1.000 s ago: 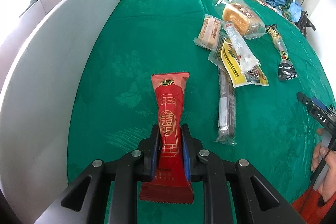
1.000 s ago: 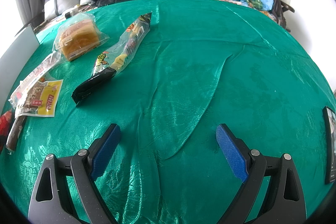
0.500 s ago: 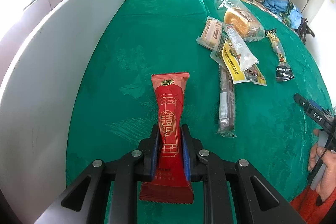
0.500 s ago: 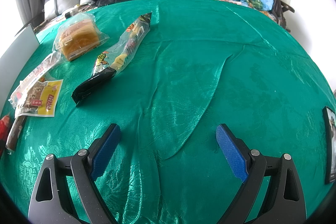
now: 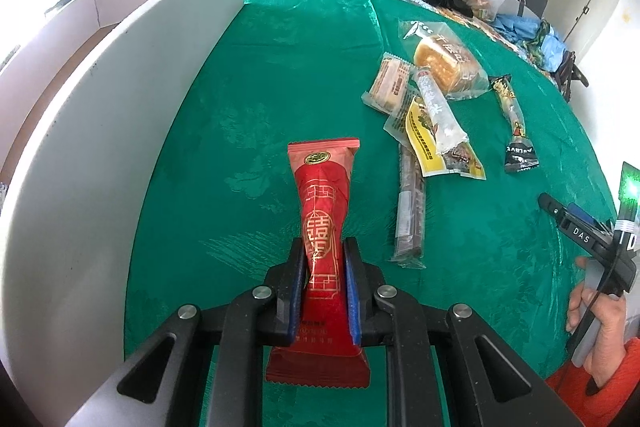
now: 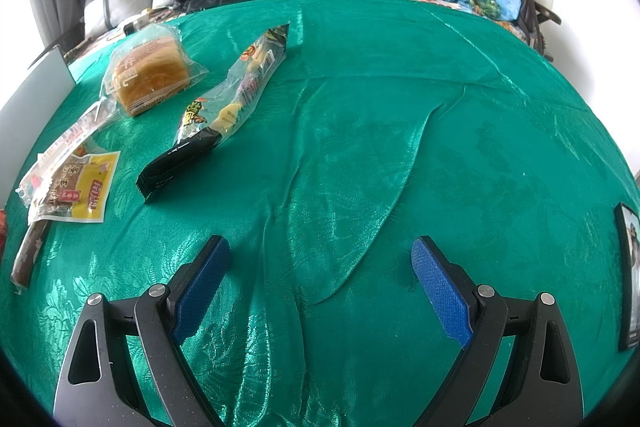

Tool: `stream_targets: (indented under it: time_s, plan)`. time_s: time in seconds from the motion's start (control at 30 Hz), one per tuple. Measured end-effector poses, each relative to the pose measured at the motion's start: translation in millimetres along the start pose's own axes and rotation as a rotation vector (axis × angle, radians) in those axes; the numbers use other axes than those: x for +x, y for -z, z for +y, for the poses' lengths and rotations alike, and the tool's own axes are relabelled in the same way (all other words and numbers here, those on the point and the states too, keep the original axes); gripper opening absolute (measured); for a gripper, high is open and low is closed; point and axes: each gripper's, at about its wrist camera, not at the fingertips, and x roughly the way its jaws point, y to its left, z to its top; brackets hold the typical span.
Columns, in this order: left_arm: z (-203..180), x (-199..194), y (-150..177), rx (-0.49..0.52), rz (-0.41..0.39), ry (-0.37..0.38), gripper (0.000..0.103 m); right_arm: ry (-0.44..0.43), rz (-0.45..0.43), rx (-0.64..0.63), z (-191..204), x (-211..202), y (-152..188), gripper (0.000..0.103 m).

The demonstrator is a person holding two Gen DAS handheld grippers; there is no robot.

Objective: Organize snacks
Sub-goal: 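Lift the red packet with the left tool off the sheet, then grasp the clear tube packet with the right tool while the left tool holds the red packet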

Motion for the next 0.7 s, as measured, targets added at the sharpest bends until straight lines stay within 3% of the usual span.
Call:
stream_targets:
  time_s: [0.7]
  plan:
    - [7.4, -18.2, 8.1, -0.021, -0.055, 0.018, 0.015, 0.002, 0.007, -0.016, 2.0, 0.4, -1.2, 0.094]
